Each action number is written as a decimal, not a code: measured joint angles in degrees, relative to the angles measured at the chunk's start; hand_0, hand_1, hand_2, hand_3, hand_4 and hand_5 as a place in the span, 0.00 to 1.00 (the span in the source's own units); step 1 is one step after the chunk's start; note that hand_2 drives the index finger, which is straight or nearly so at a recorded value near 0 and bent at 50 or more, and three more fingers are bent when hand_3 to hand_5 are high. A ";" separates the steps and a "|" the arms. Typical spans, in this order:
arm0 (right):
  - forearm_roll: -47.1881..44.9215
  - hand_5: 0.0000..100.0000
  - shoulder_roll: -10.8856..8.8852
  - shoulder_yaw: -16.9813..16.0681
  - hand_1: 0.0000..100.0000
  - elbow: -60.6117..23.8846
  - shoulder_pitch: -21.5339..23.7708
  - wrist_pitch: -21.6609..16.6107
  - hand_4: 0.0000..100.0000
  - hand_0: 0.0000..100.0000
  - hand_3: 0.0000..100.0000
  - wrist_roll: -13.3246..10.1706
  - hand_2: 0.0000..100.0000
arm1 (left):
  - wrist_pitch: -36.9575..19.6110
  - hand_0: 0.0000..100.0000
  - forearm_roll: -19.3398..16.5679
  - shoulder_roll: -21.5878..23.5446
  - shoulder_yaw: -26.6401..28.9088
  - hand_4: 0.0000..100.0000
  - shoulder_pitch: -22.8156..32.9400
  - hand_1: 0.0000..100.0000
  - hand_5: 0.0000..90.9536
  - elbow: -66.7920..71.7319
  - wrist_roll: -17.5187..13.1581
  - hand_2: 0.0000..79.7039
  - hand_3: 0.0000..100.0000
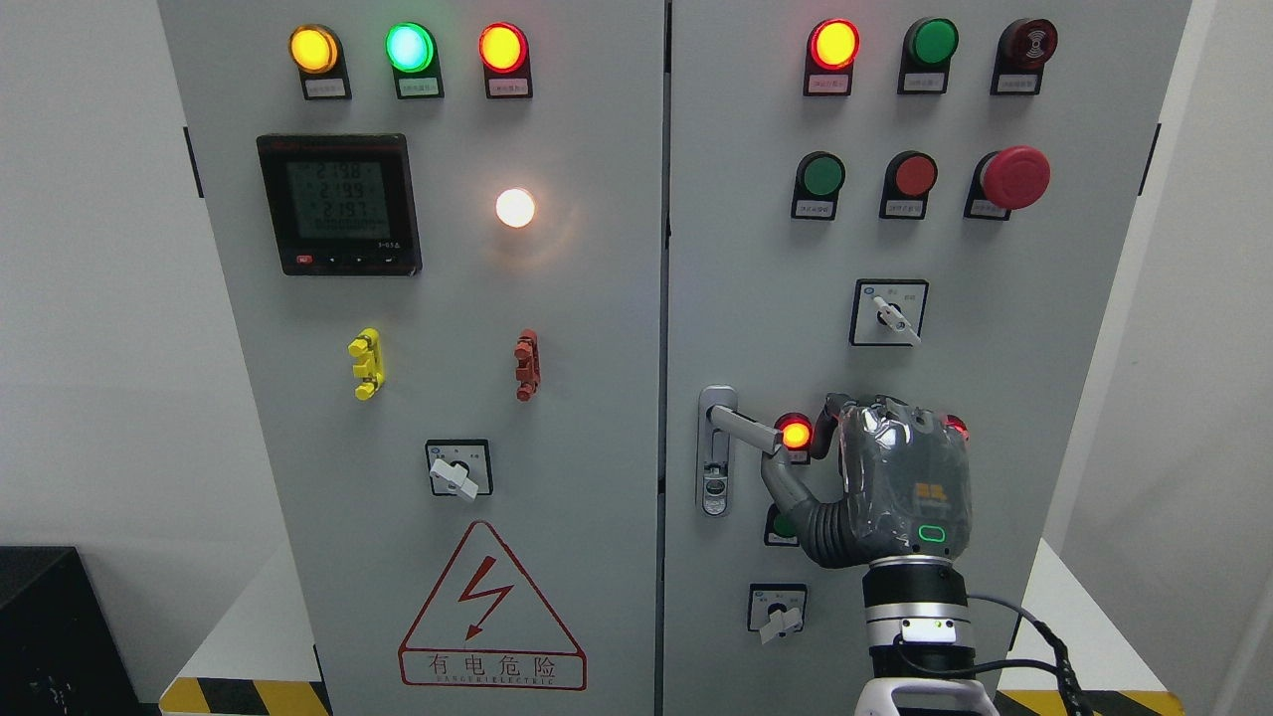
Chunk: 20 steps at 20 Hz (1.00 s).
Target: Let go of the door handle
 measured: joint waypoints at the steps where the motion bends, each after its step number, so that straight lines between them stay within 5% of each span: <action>1: 0.00 0.72 0.01 -0.02 0.48 -0.01 0.03 0.00 0.79 0.40 0.97 0.00 0.72 | -0.02 0.00 0.00 0.00 0.00 0.01 0.00 0.00 0.00 0.00 0.00 0.06 0.11; 15: -0.13 0.71 -0.05 0.03 0.48 -0.92 2.35 -2.01 0.77 0.42 0.96 -0.22 0.71 | -0.44 0.00 0.00 0.00 0.00 0.01 0.00 0.00 0.00 0.00 0.00 0.06 0.11; 20: -0.34 0.70 -0.09 0.02 0.48 -2.07 4.95 -3.93 0.77 0.34 0.94 -0.50 0.69 | -0.45 0.00 0.00 0.00 0.00 0.01 0.00 0.00 0.00 0.00 0.00 0.06 0.11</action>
